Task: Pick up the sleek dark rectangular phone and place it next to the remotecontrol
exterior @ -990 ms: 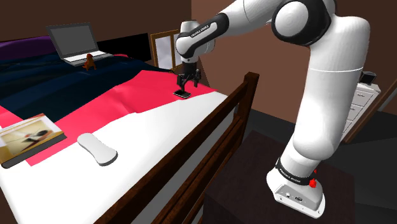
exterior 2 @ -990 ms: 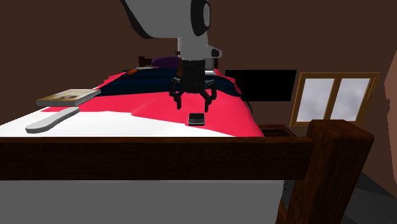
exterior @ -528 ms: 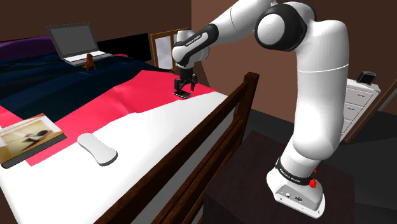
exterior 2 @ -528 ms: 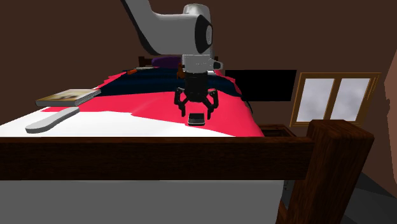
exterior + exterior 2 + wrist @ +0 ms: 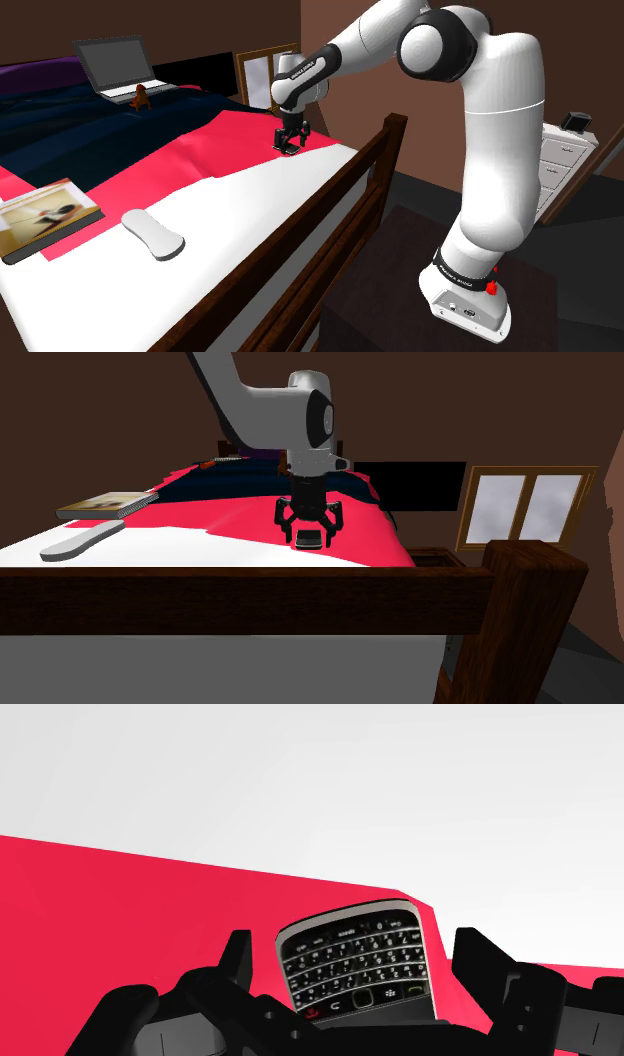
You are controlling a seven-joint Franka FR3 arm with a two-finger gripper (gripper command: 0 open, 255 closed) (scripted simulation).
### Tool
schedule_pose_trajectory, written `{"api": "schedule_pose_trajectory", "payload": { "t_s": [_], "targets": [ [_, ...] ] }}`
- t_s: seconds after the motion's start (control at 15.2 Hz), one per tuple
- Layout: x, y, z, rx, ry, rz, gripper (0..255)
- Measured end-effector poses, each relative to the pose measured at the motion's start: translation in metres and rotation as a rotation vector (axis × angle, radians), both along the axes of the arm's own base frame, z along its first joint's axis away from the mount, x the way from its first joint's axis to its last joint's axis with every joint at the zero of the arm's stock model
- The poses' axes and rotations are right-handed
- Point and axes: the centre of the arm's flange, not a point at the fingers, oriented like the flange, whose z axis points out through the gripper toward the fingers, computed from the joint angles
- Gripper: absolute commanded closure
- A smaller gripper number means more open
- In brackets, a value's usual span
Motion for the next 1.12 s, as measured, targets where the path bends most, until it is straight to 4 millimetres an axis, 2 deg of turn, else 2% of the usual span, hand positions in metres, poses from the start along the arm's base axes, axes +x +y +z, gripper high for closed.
{"api": "schedule_pose_trajectory", "payload": {
  "t_s": [0.07,0.13,0.79,1.12],
  "targets": [
    [0.0,0.0,0.0,0.0,0.0,0.0,0],
    [0.0,0.0,0.0,0.0,0.0,0.0,255],
    [0.0,0.0,0.0,0.0,0.0,0.0,255],
    [0.0,0.0,0.022,0.0,0.0,0.0,255]
  ]
}}
